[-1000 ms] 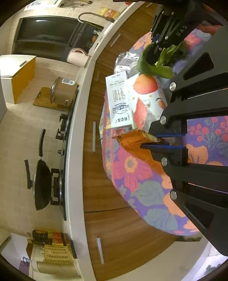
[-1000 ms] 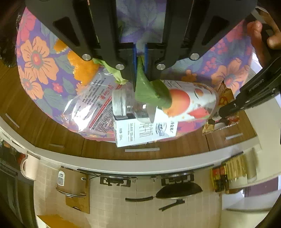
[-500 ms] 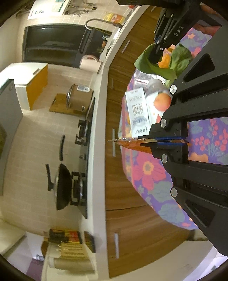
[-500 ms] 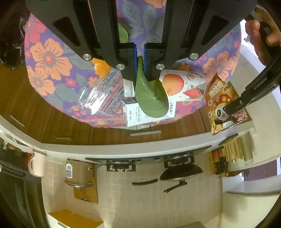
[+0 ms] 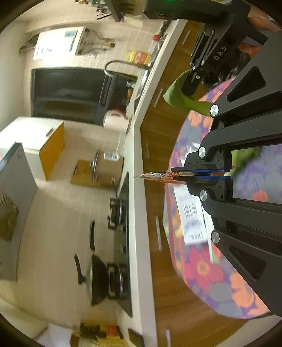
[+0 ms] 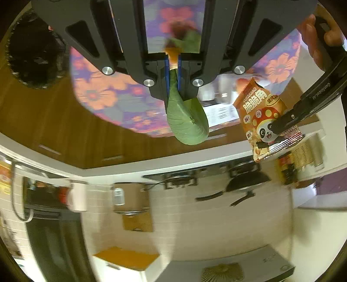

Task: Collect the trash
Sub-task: 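Carry wrapper and leaf over the wastebasket and open both tools to drop them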

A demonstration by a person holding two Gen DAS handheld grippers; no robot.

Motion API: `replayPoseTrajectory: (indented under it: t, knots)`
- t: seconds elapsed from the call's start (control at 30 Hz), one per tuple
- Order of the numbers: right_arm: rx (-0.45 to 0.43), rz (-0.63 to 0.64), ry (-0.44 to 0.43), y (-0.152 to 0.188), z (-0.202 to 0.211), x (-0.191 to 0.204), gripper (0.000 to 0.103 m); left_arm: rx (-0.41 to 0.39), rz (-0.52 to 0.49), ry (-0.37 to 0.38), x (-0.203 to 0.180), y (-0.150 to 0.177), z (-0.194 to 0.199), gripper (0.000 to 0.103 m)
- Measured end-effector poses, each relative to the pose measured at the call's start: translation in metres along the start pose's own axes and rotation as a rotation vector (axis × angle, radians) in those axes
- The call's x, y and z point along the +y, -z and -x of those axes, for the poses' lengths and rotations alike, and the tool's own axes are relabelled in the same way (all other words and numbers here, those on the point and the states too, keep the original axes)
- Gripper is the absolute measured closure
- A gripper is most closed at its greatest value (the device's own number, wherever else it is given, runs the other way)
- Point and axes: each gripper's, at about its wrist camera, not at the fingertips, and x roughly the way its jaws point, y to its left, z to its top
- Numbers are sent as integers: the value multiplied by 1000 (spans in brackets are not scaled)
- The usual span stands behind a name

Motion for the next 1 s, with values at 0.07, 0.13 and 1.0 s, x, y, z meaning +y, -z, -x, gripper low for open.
replayPoseTrajectory:
  t: [0.07,0.13,1.0]
  knots:
    - [-9,-16,29,0,8,-19,100,4,-18,39,-22,-2,-9,103]
    - [-18,-35,74,2,17,-43,100,8,-32,69,-40,-3,-17,103]
    - [220,-343,496,97,32,-282,100,346,-220,495,-285,91,-154,100]
